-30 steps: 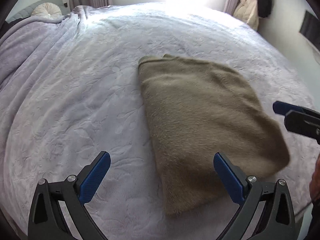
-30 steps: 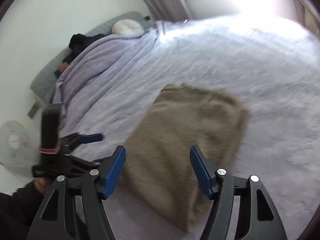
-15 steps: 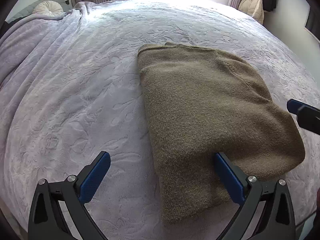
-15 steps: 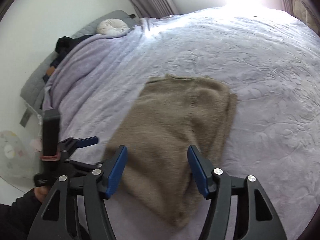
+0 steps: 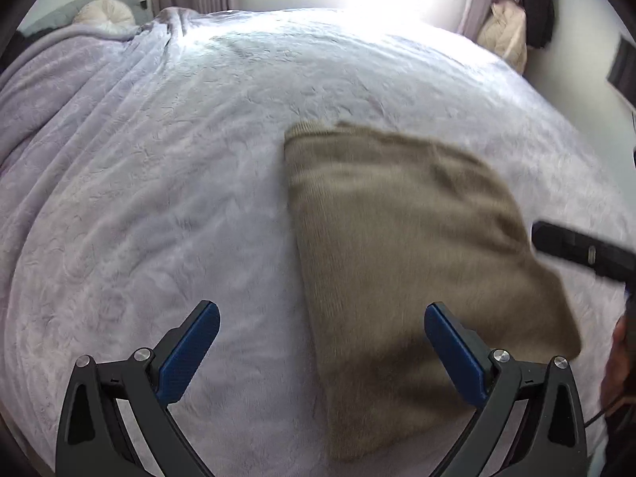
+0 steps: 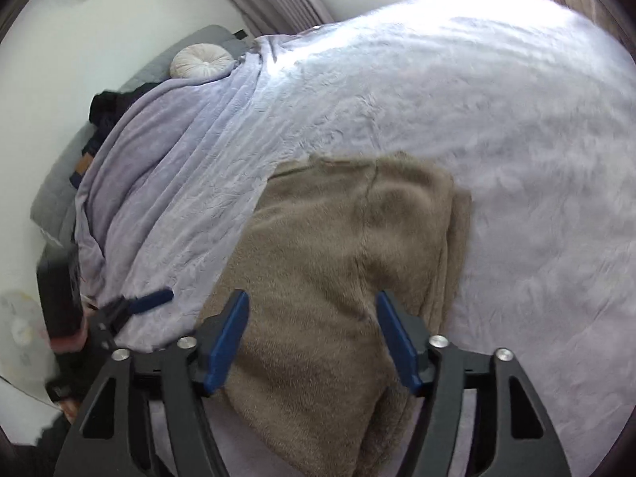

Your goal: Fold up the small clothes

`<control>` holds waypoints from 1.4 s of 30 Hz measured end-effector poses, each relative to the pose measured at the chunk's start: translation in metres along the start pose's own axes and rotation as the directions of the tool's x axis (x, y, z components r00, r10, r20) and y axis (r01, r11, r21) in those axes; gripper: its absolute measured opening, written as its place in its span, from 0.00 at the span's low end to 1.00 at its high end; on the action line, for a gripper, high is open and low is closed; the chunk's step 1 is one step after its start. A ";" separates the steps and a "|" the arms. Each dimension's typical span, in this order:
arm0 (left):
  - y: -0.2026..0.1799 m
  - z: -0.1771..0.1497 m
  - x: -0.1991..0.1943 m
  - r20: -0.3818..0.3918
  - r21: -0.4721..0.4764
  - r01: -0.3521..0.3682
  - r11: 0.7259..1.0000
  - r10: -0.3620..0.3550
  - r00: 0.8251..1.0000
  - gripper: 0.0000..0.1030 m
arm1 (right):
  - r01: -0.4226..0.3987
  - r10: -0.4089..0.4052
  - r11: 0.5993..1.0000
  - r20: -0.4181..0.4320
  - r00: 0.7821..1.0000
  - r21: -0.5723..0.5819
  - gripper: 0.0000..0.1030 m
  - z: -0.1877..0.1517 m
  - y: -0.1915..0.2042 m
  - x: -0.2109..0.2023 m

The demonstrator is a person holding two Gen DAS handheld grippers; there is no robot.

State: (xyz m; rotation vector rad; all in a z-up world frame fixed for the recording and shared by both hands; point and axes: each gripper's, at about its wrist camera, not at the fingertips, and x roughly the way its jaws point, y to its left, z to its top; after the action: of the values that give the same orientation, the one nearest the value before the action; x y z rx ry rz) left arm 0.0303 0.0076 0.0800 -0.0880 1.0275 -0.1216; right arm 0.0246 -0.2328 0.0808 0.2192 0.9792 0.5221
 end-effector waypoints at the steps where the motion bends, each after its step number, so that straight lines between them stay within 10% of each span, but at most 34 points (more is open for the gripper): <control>1: 0.004 0.010 0.006 -0.015 -0.029 0.002 1.000 -0.003 1.000 1.00 | 0.001 -0.001 1.000 -0.001 1.000 -0.007 0.71 0.007 0.002 0.003; 7: 0.011 0.037 0.061 -0.136 -0.072 -0.073 0.995 0.063 0.989 1.00 | -0.100 0.115 0.984 -0.096 0.989 0.147 0.71 0.040 -0.028 0.050; 14: 0.008 0.040 0.053 -0.113 -0.049 -0.050 0.998 0.044 0.993 1.00 | 0.104 -0.102 0.988 -0.020 0.995 0.116 0.67 0.041 -0.043 0.034; 20: -0.005 0.033 0.049 -0.086 -0.012 -0.042 0.999 0.041 0.995 1.00 | -0.039 0.036 0.999 -0.071 0.997 -0.028 0.74 0.020 -0.006 0.030; 28: -0.009 0.025 0.032 -0.068 -0.003 -0.067 0.998 0.067 0.995 1.00 | 0.225 -0.225 0.974 0.003 0.974 -0.033 0.67 0.010 -0.010 0.013; 35: -0.003 0.013 0.029 -0.060 -0.005 -0.125 0.992 0.125 0.990 1.00 | -0.066 0.065 0.998 -0.057 0.996 -0.019 0.71 -0.005 0.009 0.005; 42: 0.000 0.001 0.035 -0.074 -0.005 -0.113 0.994 0.112 0.991 1.00 | 0.045 -0.045 0.999 -0.055 0.997 0.000 0.68 -0.020 -0.004 0.017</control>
State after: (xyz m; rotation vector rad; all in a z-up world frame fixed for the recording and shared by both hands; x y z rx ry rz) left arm 0.0493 0.0025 0.0509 -0.0335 1.1039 -0.0177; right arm 0.0164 -0.2285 0.0559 0.1847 1.0360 0.4886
